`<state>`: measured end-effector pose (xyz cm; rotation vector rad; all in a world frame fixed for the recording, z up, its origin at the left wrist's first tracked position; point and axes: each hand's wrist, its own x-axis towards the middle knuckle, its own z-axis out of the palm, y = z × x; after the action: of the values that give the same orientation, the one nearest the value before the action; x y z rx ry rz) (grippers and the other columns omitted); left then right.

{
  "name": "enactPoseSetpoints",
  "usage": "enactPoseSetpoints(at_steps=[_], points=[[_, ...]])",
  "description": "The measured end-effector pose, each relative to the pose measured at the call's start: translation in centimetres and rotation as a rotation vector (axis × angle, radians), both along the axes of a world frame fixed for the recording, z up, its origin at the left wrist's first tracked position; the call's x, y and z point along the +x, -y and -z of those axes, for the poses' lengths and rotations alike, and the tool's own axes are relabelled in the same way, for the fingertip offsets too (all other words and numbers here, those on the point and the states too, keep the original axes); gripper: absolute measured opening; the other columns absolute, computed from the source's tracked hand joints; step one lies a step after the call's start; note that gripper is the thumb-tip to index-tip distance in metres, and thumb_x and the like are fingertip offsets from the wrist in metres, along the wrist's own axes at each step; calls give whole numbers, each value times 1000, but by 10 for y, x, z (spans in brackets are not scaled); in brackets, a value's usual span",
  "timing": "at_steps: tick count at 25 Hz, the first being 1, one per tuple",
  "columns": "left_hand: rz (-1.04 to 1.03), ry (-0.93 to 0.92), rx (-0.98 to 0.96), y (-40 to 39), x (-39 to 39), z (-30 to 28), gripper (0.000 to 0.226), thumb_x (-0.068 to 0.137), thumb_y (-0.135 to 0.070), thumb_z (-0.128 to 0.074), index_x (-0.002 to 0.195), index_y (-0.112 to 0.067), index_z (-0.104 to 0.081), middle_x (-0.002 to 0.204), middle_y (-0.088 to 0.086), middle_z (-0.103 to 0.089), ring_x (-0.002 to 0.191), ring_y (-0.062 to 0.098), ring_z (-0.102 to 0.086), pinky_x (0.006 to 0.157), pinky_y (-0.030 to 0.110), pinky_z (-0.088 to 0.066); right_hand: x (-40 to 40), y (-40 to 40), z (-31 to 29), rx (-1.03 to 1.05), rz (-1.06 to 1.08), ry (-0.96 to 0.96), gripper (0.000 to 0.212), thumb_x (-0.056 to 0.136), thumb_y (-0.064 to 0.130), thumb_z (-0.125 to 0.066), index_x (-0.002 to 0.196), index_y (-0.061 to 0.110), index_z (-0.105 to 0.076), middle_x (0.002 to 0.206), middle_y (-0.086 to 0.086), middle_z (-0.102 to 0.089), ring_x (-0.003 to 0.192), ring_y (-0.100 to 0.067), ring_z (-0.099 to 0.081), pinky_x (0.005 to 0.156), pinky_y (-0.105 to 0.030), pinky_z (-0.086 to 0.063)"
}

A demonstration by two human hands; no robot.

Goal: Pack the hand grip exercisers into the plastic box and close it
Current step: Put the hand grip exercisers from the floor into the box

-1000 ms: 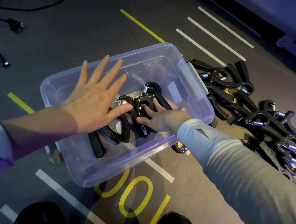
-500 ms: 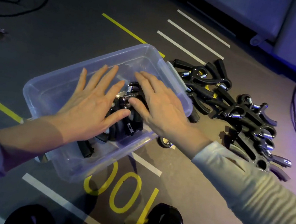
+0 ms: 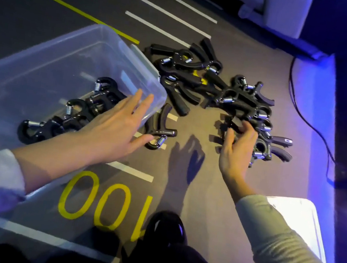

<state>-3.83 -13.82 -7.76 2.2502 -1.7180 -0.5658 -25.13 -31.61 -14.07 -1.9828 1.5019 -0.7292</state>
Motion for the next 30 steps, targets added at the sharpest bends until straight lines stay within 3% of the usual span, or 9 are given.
enactPoseSetpoints(at_steps=[3, 7, 10, 16, 21, 27, 29, 30], points=[[7, -29, 11, 9, -4, 14, 73, 93, -30, -43, 147, -11, 3, 156, 12, -8, 143, 22, -10, 114, 37, -18, -39, 8, 27, 120, 136, -134, 47, 92, 28, -49, 132, 5, -40, 126, -13, -43, 116, -32, -46, 100, -44, -40], [-9, -3, -62, 16, -2, 20, 68, 91, -12, -46, 147, -8, -7, 153, 13, -18, 140, 26, -21, 113, 38, -22, -60, 17, 43, 207, 145, -246, 54, 92, 19, -51, 143, 12, -33, 139, -15, -36, 127, -32, -39, 106, -37, -32], [2, 14, -72, 21, -3, 23, 71, 91, -14, -47, 147, -11, -4, 154, 11, -18, 140, 25, -21, 112, 39, -23, -58, 30, 45, 225, 120, -256, 55, 93, 17, -49, 145, 19, -31, 141, -15, -31, 125, -31, -39, 104, -32, -32], [31, 16, -43, 21, 3, 26, 75, 91, -25, -47, 148, -16, 2, 154, 9, -19, 140, 24, -21, 110, 44, -28, -60, 55, 41, 112, 165, -568, 36, 92, 22, -53, 128, 19, -49, 123, -19, -43, 108, -41, -49, 88, -45, -44], [24, 17, -2, 10, -3, 21, 76, 91, -32, -46, 147, -14, 4, 156, 9, -8, 143, 22, -11, 113, 43, -23, -72, 53, 33, 64, 120, -498, 26, 90, 13, -53, 115, 14, -58, 120, -18, -46, 99, -40, -55, 80, -37, -43], [-55, 90, 48, -11, 4, 6, 75, 94, -44, -36, 147, -13, 7, 156, 7, 5, 144, 21, 0, 116, 40, -11, -55, 35, 13, -37, 79, -208, 25, 90, 9, -56, 115, 9, -58, 113, -25, -50, 103, -41, -51, 91, -44, -41], [-116, 126, 80, -20, 12, 0, 72, 94, -46, -32, 147, -15, 6, 156, 4, 9, 143, 22, 6, 116, 44, -3, -21, 26, -14, -92, 20, -66, 26, 90, 6, -54, 115, 11, -57, 110, -21, -51, 98, -24, -55, 89, -38, -47], [-152, 153, 83, -27, 20, -2, 71, 93, -49, -29, 147, -15, 3, 156, 4, 9, 143, 22, 7, 114, 46, 1, 2, 19, -31, -129, -44, -1, 27, 89, 4, -52, 115, 9, -57, 108, -20, -51, 93, -10, -54, 87, -23, -47]])
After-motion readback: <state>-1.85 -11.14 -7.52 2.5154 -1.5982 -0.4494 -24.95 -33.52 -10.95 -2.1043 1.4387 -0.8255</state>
